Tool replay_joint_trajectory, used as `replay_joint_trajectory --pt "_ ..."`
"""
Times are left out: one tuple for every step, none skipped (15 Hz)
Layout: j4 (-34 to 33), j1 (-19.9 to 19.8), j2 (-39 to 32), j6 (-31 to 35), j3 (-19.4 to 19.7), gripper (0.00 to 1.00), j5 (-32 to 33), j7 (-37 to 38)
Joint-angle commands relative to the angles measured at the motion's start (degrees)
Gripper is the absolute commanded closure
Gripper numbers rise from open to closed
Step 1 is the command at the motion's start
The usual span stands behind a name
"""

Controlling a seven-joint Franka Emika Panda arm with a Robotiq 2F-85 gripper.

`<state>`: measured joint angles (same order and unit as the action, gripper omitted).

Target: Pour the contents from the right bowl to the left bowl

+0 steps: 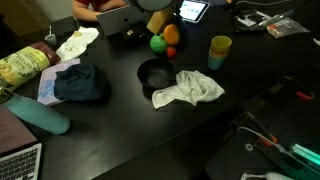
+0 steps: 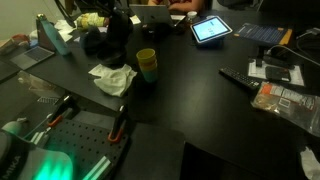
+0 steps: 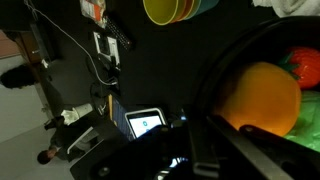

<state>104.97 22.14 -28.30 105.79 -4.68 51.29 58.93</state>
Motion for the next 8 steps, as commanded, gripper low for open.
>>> replay_joint_trajectory --pt "-2.3 0.5 -2.3 -1.5 -0.7 0.98 2.5 1.5" --pt "-2.3 1.0 -2.5 -1.6 -0.5 0.98 3.7 2.2" --pt "-2.4 1.7 -2.8 -1.9 -0.1 0.98 5.9 3.5" --pt "-2.5 1.8 -3.3 -2.1 -0.3 0.98 7.1 3.9" --pt "-2.6 1.7 -3.8 -2.1 -0.6 0.98 8.1 4.3" --pt "-3.0 1.7 -4.6 -2.0 -0.8 0.98 8.6 4.7" --pt "-3.2 1.8 -5.2 -1.9 -1.0 0.98 9.2 4.9" --pt "-3.4 1.9 -5.8 -2.0 -1.1 0.98 9.6 5.1"
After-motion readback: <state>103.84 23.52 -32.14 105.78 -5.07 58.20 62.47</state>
